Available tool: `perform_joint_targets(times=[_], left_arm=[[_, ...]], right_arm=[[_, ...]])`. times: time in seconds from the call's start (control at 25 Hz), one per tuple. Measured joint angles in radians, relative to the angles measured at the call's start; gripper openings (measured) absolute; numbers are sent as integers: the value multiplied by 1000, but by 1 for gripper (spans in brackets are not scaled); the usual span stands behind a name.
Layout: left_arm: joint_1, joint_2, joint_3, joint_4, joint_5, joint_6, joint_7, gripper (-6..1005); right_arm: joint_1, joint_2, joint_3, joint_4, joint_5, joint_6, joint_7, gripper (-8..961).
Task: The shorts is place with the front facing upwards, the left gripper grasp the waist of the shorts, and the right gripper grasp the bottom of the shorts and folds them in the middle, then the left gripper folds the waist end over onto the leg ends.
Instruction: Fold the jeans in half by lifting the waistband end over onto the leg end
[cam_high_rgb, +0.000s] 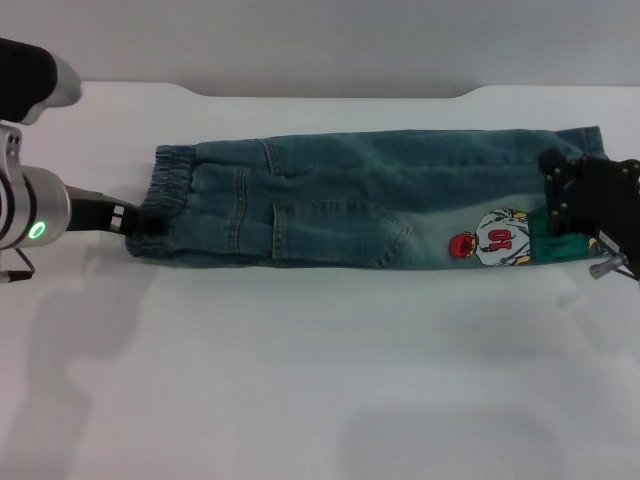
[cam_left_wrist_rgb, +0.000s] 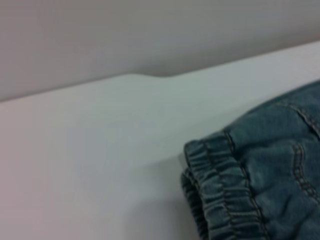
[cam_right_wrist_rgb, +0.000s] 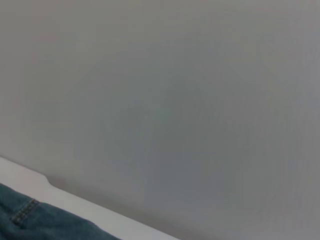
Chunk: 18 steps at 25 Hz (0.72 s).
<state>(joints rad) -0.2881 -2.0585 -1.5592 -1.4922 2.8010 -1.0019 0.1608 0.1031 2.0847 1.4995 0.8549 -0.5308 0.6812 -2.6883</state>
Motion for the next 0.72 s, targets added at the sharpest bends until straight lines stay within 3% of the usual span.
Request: perform_joint_targets(times=[0.72], left_arm=[[-69, -4, 8, 63, -44, -83, 10, 845]], right_arm=[[-22, -1, 7, -7, 2, 4, -3, 0]])
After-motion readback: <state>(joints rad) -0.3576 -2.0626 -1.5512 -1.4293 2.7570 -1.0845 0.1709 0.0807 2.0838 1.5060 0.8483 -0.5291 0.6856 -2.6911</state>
